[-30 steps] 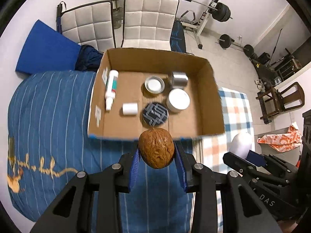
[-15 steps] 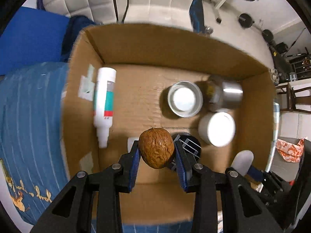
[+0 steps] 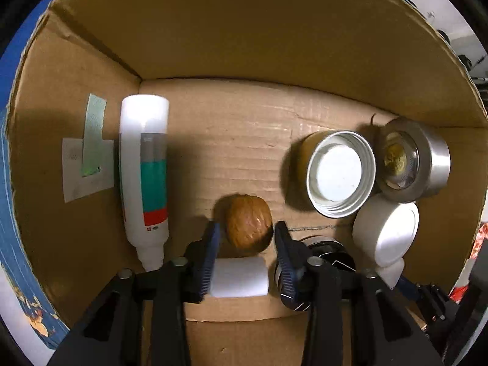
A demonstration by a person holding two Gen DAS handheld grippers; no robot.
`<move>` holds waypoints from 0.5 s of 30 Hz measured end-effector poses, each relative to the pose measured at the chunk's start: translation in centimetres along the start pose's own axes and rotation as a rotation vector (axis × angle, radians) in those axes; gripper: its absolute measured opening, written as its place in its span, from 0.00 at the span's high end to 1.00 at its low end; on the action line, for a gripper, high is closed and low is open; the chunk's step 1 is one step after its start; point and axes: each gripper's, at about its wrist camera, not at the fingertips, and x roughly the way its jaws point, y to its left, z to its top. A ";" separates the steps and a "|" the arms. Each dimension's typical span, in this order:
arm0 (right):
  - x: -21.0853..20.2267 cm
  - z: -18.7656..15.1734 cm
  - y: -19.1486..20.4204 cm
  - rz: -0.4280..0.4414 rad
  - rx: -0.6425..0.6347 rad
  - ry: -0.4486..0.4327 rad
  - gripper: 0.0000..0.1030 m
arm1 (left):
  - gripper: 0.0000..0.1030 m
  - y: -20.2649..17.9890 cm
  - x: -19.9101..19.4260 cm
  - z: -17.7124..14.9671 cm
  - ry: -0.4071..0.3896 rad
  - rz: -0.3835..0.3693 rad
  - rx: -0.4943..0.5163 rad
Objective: Organize rigid objects
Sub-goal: 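Lower the walnut and white oval case into the box and open both tools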
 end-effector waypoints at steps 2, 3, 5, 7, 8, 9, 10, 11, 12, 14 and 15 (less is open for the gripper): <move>0.3 0.1 -0.1 -0.005 0.000 0.006 0.53 | 0.60 0.1 -0.3 -0.1 0.003 -0.013 -0.013; 0.4 0.1 -0.1 -0.006 0.000 0.011 0.53 | 0.60 0.2 -0.4 -0.2 0.002 -0.017 -0.018; 0.5 0.1 -0.2 0.000 0.001 0.017 0.53 | 0.60 0.3 -0.8 -0.5 -0.002 -0.029 -0.018; 0.4 0.0 -0.2 -0.006 0.000 0.013 0.51 | 0.59 0.4 -1.2 -0.8 -0.008 -0.022 -0.022; 0.1 0.0 0.0 -0.015 -0.003 0.008 0.46 | 0.58 0.4 -1.6 -1.1 -0.018 -0.022 -0.023; -0.2 -0.1 0.2 -0.023 -0.005 -0.001 0.43 | 0.55 0.4 -2.0 -1.4 -0.030 -0.020 -0.025; -0.6 -0.3 0.5 -0.028 -0.010 -0.014 0.39 | 0.46 0.4 -2.6 -1.8 -0.049 -0.007 -0.022; -0.9 -0.5 1.2 -0.033 -0.014 -0.025 0.35 | 0.39 0.4 -3.0 -2.1 -0.063 0.010 -0.017; -1.6 -0.7 1.3 -0.034 -0.017 -0.043 0.34 | 0.38 0.4 -3.6 -2.4 -0.085 0.032 -0.010; -2.5 -1.1 1.6 -0.035 -0.023 -0.067 0.30 | 0.34 0.2 -5.0 -3.5 -0.138 0.048 0.008; -3.1 -1.3 1.7 -0.037 -0.028 -0.079 0.30 | 0.32 0.1 -5.7 -4.1 -0.160 0.054 0.012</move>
